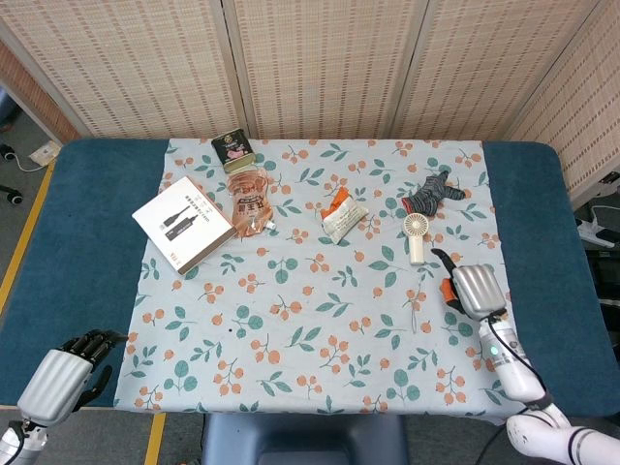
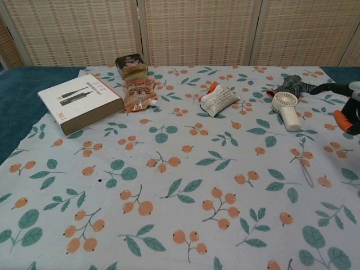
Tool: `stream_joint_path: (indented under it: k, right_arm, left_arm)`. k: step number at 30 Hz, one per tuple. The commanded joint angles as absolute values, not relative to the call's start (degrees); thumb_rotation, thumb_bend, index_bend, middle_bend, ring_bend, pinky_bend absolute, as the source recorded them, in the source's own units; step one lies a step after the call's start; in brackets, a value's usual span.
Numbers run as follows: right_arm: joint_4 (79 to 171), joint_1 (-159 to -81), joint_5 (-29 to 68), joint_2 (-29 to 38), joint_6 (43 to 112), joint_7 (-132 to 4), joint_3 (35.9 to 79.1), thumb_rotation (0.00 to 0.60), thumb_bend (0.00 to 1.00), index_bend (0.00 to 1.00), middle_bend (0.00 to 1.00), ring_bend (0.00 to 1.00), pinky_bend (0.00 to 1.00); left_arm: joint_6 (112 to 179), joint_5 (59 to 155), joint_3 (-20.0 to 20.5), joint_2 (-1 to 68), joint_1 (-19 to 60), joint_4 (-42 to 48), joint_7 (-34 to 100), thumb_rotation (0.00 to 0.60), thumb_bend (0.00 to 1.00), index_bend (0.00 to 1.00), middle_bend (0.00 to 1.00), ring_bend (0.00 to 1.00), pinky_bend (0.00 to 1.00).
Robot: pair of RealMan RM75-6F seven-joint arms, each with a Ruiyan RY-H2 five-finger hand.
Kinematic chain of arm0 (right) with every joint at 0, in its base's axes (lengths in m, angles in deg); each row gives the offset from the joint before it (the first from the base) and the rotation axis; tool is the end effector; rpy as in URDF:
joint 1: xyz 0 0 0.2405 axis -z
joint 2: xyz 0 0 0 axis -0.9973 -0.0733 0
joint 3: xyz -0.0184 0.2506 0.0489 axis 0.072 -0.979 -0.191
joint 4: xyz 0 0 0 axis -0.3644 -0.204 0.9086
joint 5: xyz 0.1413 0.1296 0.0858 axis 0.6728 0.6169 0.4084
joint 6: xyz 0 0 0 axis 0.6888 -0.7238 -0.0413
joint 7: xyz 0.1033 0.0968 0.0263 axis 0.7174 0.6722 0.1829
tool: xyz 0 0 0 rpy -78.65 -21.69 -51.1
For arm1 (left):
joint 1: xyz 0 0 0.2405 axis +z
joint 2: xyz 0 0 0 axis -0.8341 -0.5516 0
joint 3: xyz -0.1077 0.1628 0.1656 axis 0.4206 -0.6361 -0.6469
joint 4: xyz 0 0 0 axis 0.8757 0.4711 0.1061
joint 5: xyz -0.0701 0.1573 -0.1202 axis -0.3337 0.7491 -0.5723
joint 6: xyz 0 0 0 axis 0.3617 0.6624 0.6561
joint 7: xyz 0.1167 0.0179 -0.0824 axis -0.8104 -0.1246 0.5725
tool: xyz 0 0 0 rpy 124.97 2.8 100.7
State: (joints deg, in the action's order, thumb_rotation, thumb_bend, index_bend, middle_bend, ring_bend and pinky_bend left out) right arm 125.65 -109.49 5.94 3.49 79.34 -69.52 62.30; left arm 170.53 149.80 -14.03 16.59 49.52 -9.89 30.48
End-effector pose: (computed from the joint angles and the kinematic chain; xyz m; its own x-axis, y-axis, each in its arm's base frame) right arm -0.2917 -0.2927 0.0508 0.4289 -0.1699 0.8872 -0.9022 -0.1303 0.4112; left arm -0.2923 0.1531 0.1275 0.5243 0.0417 0.8505 0.8030 -0.3565 -0.4776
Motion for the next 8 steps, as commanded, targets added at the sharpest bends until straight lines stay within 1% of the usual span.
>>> stream_joint_path:
  k: [1,2,5,8]
  right_arm:
    - [130.79,-102.71,3.72,-0.46,87.30,-73.73,66.29,0.600,0.45,0.15,0.62,0.36,0.55]
    - [131.01,-101.56,3.36,-0.63,88.84,-73.39,66.69,0.600,0.41,0.15,0.54,0.31,0.55]
    - [130.44,-98.50,1.85,-0.63,93.38,-71.30,67.46,0.600,0.33,0.16,0.42,0.22,0.54]
    - [128.69,-96.86,-0.78,-0.31,96.93,-70.70,68.06,0.600,0.30,0.16,0.36,0.16,0.49]
  left_arm:
    - [170.42,149.95,-14.07,16.64,49.45,-9.95,30.21,0.600,0.54,0.24,0.26,0.25,0.49]
    - [170.35,149.95,-14.09,16.67,49.44,-9.96,30.09,0.600,0.54,0.24,0.26,0.26,0.48]
    - [170.26,149.82,-14.02,16.81,49.49,-10.11,29.60,0.600,0.54,0.24,0.26,0.26,0.48]
    - [170.00,149.63,-13.89,17.01,49.41,-10.19,29.21,0.600,0.54,0.24,0.26,0.26,0.48]
